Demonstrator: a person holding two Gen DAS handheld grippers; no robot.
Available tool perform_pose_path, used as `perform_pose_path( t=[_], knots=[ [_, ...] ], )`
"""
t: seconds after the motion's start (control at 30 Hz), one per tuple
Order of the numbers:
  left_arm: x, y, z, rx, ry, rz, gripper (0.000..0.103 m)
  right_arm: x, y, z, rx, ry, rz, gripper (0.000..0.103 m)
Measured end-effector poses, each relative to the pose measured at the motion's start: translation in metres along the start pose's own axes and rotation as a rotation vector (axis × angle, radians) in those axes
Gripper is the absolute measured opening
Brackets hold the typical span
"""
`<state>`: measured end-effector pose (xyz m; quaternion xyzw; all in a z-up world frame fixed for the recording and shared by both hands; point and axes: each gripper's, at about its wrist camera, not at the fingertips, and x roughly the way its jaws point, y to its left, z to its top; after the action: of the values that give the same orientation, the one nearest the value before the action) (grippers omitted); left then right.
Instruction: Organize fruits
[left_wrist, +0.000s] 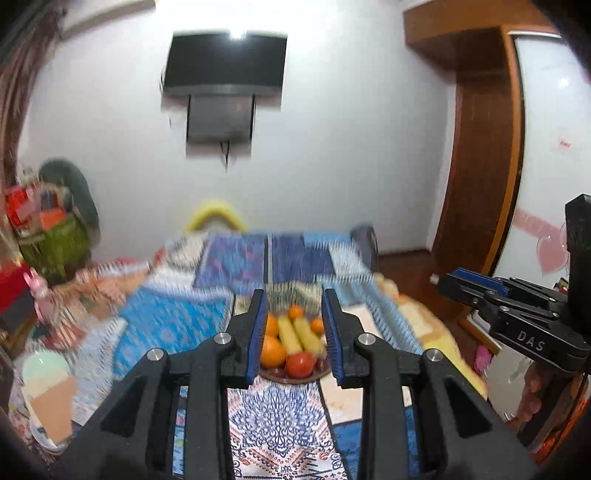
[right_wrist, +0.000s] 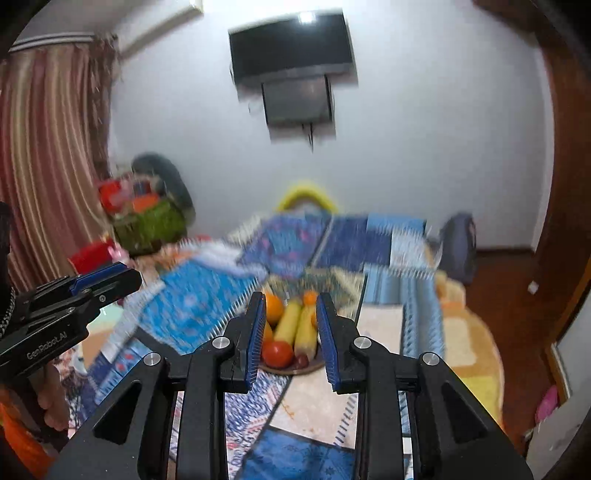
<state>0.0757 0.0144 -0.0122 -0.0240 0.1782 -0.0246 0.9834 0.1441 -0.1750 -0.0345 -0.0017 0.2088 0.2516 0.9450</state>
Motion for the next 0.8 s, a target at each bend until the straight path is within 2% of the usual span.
perform_pose_path(
  t=[0.07,0.1,0.17,0.23,0.3,0.37,0.53,0.6,0.7,0.77,0.8],
  knots=[
    [-0.023,-0.007,0.005,0.016,-0.059,0.013,0.032,-0.024,0.007,0.005,-0.009,-0.057,0.003,0.027],
    [-0.035,-0.010,0.007,0.022,-0.091,0.019,0.036,-0.034,0.010,0.006,-0.012,-0.082,0.007,0.028],
    [-0.055,-0.014,0.010,0.026,-0.138,0.030,0.047,-0.055,0.018,0.010,-0.012,-0.137,0.013,0.035],
    [-0.072,-0.018,0.011,0.028,-0.184,0.043,0.063,-0.068,0.025,0.010,-0.017,-0.175,0.012,0.040],
    [-0.083,-0.021,0.010,0.035,-0.213,0.057,0.069,-0.079,0.032,0.008,-0.026,-0.210,-0.001,0.050],
    [-0.091,-0.023,0.010,0.044,-0.226,0.059,0.075,-0.086,0.038,0.005,-0.035,-0.238,-0.021,0.062],
    [-0.099,-0.025,0.007,0.049,-0.234,0.064,0.095,-0.085,0.044,0.001,-0.042,-0.272,-0.063,0.081],
    [-0.102,-0.026,0.005,0.044,-0.233,0.062,0.101,-0.084,0.044,0.001,-0.037,-0.278,-0.069,0.084],
    [-0.103,-0.027,0.002,0.046,-0.228,0.064,0.102,-0.086,0.046,0.001,-0.040,-0.281,-0.090,0.090],
    [-0.102,-0.027,0.001,0.045,-0.226,0.066,0.102,-0.090,0.046,0.000,-0.041,-0.293,-0.104,0.100],
    [-0.102,-0.027,0.000,0.044,-0.223,0.065,0.103,-0.092,0.045,0.000,-0.041,-0.299,-0.109,0.101]
  ],
)
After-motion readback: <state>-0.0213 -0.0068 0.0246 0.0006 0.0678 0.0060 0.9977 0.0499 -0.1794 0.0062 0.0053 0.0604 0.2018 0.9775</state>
